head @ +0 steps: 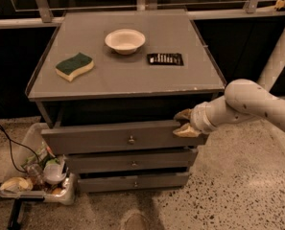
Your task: Open top drawer
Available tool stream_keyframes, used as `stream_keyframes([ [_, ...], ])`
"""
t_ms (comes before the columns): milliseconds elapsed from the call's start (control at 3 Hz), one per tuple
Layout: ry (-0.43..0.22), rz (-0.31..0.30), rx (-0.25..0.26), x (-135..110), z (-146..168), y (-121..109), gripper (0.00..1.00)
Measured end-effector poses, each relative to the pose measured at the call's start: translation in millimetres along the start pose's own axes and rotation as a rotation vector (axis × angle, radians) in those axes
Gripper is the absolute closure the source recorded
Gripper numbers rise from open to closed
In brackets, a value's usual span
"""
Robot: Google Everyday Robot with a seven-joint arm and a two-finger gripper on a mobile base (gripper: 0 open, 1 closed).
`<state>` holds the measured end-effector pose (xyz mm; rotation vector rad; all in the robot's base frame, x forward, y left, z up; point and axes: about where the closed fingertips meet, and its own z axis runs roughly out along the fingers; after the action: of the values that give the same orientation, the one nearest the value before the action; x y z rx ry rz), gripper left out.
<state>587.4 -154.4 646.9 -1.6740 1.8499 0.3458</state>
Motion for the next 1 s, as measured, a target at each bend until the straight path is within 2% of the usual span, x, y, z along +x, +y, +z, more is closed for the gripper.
stream_keyframes([
  [333, 0.0, 0.0, 0.0, -2, -3, -1, 0.12],
  [667, -0.03, 0.015, -0.052, 1, 5, 21, 0.13],
  [1000, -0.03, 0.015, -0.052, -1, 3, 20, 0.37],
])
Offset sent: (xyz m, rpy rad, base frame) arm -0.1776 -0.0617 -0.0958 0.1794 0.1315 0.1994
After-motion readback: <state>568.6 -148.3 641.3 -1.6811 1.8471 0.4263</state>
